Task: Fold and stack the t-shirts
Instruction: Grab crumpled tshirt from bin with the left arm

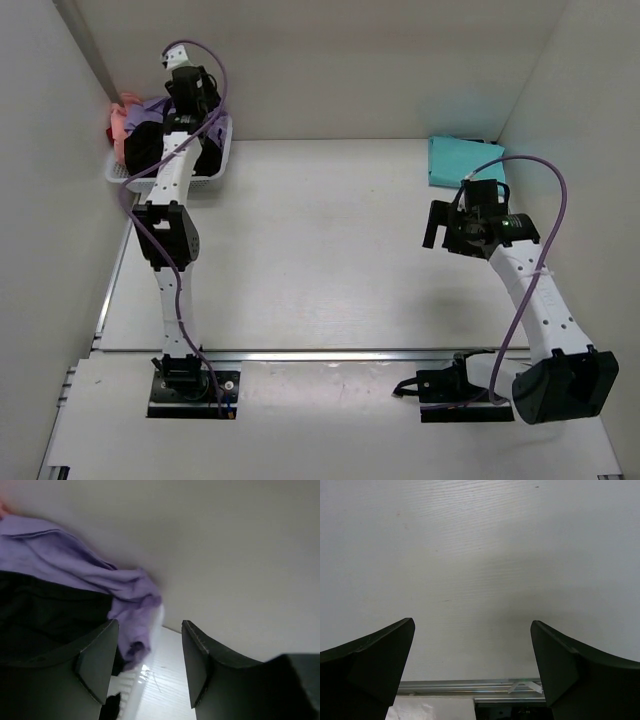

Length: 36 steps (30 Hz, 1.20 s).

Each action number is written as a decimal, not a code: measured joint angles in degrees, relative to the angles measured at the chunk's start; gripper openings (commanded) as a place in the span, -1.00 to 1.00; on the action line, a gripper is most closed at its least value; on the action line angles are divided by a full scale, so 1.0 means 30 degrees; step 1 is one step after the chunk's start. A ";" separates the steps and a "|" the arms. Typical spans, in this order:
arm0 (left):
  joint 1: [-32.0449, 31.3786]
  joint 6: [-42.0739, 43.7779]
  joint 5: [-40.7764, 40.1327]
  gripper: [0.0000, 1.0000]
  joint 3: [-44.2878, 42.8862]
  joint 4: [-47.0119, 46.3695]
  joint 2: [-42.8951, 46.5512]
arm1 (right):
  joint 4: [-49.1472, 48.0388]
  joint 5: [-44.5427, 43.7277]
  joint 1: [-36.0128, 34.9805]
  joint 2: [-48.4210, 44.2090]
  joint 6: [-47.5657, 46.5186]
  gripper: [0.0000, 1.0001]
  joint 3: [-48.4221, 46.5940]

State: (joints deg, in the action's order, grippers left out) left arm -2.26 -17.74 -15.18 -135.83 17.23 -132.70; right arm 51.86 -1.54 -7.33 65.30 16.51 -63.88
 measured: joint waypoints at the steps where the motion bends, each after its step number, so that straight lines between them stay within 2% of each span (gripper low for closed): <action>1: 0.0313 -0.0342 0.0051 0.27 0.0109 0.0277 -0.0066 | 0.0022 0.0051 0.0240 0.0306 0.0007 1.00 0.0000; 7: 0.2259 -0.1231 -0.0131 0.35 0.4197 -0.0204 0.0583 | 0.0430 0.0240 0.0554 0.2674 -0.0270 0.98 -0.0182; 12: 0.2557 -0.0896 -0.0357 0.43 0.5013 0.0277 0.0102 | 0.0707 0.0721 0.0342 0.4044 -0.0525 0.98 -0.1144; 16: 0.2113 -0.0590 -0.0357 0.51 0.3912 0.0627 -0.1049 | 0.0707 0.0918 0.0036 0.4677 -0.0707 0.98 -0.1603; 18: 0.1960 -0.0605 -0.0248 0.62 0.1953 0.1326 -0.2433 | 0.0874 0.1005 -0.0182 0.4940 -0.0867 0.98 -0.1719; 20: 0.1814 -0.0568 -0.0138 0.58 -0.0270 0.2310 -0.4014 | 0.0976 0.1049 -0.0335 0.5268 -0.1020 0.98 -0.1902; 22: 0.1719 -0.0525 -0.0080 0.44 -0.2076 0.3359 -0.5370 | 0.0998 0.1027 -0.0525 0.5450 -0.1071 0.98 -0.2033; 24: 0.1727 -0.0415 0.0022 0.30 -0.2397 0.4102 -0.5865 | 0.1042 0.1056 -0.0729 0.5457 -0.1086 0.98 -0.2047; 25: 0.1734 -0.0430 0.0073 -0.07 -0.2368 0.4510 -0.5938 | 0.1100 0.1056 -0.0816 0.5457 -0.1086 0.98 -0.2106; 26: 0.1778 -0.0590 0.0153 -0.29 -0.2295 0.4867 -0.5960 | 0.1100 0.1071 -0.0867 0.5457 -0.1093 0.99 -0.2120; 27: 0.1829 -0.0670 0.0291 -0.89 -0.2106 0.5100 -0.5901 | 0.1115 0.1071 -0.1049 0.5413 -0.1137 0.98 -0.2120; 28: 0.1880 -0.0576 0.0379 -1.00 -0.1923 0.5217 -0.5821 | 0.1137 0.1078 -0.1056 0.5399 -0.1137 0.98 -0.2120; 36: 0.2302 -0.1384 0.0984 -1.00 -0.0328 0.5260 -0.3942 | 0.1122 0.1129 -0.1778 0.3825 -0.0896 0.98 -0.1807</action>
State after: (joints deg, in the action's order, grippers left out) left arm 4.64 -21.89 -12.23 -136.81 33.01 -144.53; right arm 55.22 1.85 -12.67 76.77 13.82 -69.30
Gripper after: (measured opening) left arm 0.048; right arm 0.994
